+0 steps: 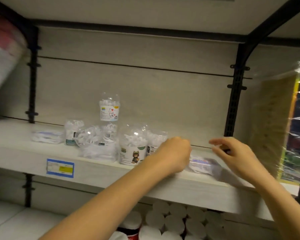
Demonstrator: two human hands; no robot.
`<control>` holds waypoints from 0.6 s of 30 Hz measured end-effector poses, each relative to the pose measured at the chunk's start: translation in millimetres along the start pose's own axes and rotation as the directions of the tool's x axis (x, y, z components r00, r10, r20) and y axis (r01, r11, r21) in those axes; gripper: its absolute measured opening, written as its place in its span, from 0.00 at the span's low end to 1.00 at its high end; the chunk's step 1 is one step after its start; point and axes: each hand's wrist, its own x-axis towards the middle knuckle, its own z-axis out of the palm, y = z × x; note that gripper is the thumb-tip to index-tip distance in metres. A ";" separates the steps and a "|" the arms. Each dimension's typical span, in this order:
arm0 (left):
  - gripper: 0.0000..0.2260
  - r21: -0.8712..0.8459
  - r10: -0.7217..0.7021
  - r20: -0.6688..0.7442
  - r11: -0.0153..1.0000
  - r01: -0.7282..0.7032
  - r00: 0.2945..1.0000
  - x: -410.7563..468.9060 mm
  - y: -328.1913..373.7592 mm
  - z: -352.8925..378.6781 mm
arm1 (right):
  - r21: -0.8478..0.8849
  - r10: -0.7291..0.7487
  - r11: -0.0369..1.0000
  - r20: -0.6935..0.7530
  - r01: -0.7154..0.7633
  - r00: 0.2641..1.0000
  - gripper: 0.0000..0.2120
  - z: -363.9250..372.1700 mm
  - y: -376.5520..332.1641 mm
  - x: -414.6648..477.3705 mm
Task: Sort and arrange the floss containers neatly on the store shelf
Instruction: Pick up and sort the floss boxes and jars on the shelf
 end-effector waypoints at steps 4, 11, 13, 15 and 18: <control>0.10 -0.349 0.015 -0.247 0.932 -0.103 0.969 -75.8 -27.7 -54.2 | 0.015 -0.258 0.954 -0.464 0.299 0.848 0.12 -2.3 -59.6 -21.3; 0.04 -0.388 -0.323 -0.404 0.908 0.159 0.856 -148.1 -185.1 -126.7 | -0.056 -0.561 0.815 -0.327 0.577 0.761 0.13 62.1 -204.7 -29.4; 0.04 -0.335 -0.363 -0.381 0.911 0.238 0.850 -139.5 -230.6 -128.3 | 0.057 -0.546 0.827 -0.162 0.560 0.822 0.12 87.9 -238.3 -12.5; 0.09 -0.318 -0.412 -0.296 0.893 0.318 0.862 -131.7 -268.5 -128.7 | 0.157 -0.487 0.861 -0.013 0.483 0.873 0.12 116.6 -269.3 9.2; 0.20 -0.273 -0.438 0.001 0.865 0.421 0.899 -128.3 -315.7 -125.8 | 0.176 -0.422 0.901 0.132 0.398 0.897 0.13 155.1 -309.4 41.6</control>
